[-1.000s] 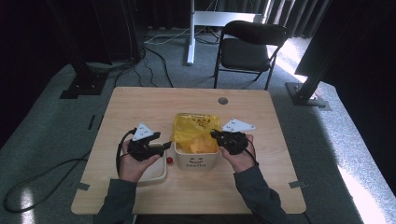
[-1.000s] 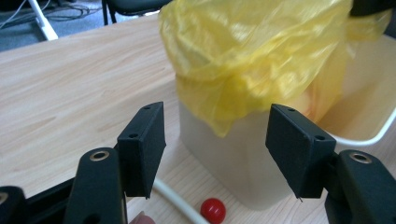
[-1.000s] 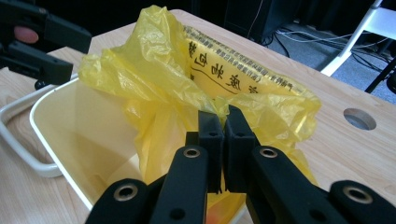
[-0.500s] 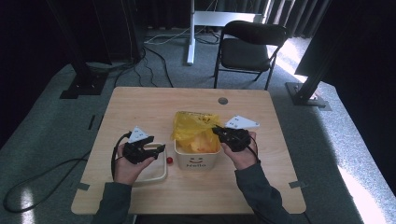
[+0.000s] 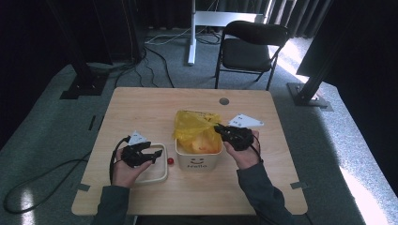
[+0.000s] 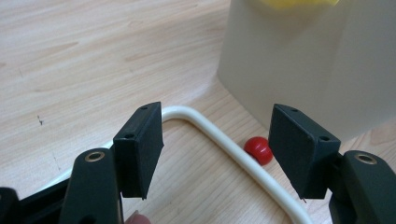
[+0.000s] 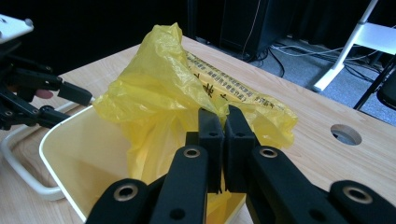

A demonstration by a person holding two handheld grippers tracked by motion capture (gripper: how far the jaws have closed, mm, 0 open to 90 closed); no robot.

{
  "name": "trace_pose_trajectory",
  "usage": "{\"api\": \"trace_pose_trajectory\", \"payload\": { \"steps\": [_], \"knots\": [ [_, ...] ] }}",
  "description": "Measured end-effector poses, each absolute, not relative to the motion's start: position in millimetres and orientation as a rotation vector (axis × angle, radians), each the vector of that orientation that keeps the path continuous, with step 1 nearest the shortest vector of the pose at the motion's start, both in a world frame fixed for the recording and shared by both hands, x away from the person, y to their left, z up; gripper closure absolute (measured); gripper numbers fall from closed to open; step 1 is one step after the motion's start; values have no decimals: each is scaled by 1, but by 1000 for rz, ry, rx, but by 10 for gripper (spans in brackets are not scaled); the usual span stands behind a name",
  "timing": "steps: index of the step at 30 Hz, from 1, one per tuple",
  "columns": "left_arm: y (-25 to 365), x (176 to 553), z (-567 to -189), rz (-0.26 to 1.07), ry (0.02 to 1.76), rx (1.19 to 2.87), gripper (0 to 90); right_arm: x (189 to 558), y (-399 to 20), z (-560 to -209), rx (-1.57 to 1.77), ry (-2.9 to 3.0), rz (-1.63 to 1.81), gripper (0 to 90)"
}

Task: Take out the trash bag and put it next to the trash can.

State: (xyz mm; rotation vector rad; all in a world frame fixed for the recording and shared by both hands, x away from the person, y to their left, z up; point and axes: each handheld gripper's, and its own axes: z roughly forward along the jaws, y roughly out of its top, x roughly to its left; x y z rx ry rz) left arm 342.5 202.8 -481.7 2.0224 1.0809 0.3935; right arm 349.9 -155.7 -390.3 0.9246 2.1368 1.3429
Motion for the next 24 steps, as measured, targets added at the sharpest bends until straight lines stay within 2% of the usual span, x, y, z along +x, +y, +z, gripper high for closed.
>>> {"api": "trace_pose_trajectory", "payload": {
  "steps": [24],
  "knots": [
    [207,351,-507,328,1139,2095,362,349,-158,-381,920,2121,1375,880]
  ]
}}
